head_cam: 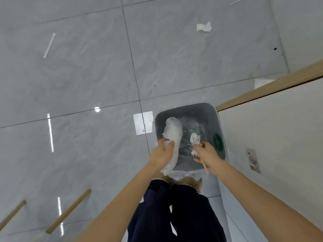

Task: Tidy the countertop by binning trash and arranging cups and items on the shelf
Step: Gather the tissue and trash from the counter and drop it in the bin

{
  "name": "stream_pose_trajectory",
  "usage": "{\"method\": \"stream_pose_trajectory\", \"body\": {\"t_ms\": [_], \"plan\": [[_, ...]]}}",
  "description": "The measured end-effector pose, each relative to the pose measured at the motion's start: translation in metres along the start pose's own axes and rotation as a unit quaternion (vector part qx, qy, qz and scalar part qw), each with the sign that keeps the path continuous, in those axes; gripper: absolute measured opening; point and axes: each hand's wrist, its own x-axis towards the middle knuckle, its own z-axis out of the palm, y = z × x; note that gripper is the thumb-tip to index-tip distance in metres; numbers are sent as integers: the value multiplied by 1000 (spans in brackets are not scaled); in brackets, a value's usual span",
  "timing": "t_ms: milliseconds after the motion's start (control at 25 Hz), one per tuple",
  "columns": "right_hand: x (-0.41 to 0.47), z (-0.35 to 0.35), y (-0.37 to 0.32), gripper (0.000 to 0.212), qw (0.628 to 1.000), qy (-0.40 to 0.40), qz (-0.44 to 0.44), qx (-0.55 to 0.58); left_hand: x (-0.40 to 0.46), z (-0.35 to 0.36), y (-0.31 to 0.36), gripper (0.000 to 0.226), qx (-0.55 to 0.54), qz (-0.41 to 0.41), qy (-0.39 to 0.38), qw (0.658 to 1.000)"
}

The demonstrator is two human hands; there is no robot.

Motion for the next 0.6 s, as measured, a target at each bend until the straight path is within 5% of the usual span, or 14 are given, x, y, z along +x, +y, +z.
{"method": "stream_pose_trajectory", "body": {"t_ms": [280,600], "plan": [[79,5,22,51,995,4,-18,-97,73,31,-9,57,37,-24,-32,999],[24,3,20,55,959,-16,-66,-276,24,8,9,54,205,59,-37,976]]}}
